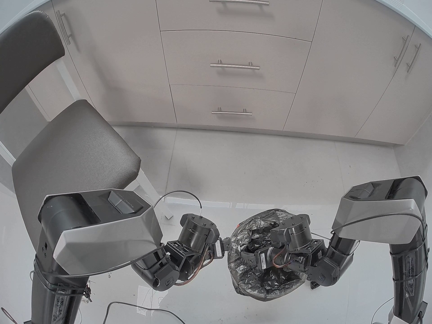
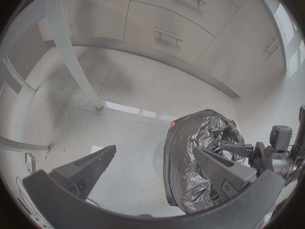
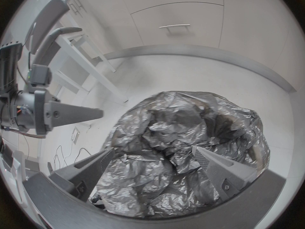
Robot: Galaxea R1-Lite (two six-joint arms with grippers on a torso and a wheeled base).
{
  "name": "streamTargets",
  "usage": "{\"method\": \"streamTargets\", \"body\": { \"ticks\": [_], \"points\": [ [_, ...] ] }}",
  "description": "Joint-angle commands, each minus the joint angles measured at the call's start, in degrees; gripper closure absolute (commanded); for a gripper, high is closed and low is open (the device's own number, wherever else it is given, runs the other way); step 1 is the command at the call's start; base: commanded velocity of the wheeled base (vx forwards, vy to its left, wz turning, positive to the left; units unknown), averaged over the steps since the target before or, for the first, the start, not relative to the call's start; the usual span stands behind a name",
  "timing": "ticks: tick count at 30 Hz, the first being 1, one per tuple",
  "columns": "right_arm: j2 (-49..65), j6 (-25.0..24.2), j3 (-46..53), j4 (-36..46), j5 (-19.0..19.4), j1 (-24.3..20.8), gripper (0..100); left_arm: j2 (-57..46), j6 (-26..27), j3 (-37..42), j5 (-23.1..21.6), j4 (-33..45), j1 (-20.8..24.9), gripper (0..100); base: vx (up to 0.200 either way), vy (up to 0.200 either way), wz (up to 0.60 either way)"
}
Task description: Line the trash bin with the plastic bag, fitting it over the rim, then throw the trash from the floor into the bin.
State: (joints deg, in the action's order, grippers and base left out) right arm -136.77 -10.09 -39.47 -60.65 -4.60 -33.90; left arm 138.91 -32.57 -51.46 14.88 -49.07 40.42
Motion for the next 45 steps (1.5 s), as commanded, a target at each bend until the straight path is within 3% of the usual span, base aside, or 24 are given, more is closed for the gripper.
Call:
{"method": "streamTargets", "body": {
  "ticks": [1,17,23,31,45],
  "points": [
    [0.27,-0.19,0.36,0.00,-0.15,-1.61,0,-0.04,-0.03,0.04,0.06,-0.06,0.01,0,0.000,0.000,0.00],
    [-5.27,-0.28,0.63,-0.26,-3.05,-2.13,0,0.04,0.05,0.39,0.06,-0.06,0.18,0,0.000,0.000,0.00],
    [-6.50,-0.45,-0.52,-0.70,-9.20,-0.99,0,0.04,0.05,0.39,0.06,-0.06,0.18,0,0.000,0.000,0.00],
    [-4.39,-0.72,1.77,-2.46,-9.64,0.50,0,-0.13,0.05,0.39,0.06,-0.06,0.18,0,0.000,0.000,0.00],
    [9.50,-5.11,12.40,-3.95,-9.99,-1.69,0,-1.01,-0.30,1.80,0.14,-3.05,0.09,0,0.000,0.000,0.00]
  ]
}}
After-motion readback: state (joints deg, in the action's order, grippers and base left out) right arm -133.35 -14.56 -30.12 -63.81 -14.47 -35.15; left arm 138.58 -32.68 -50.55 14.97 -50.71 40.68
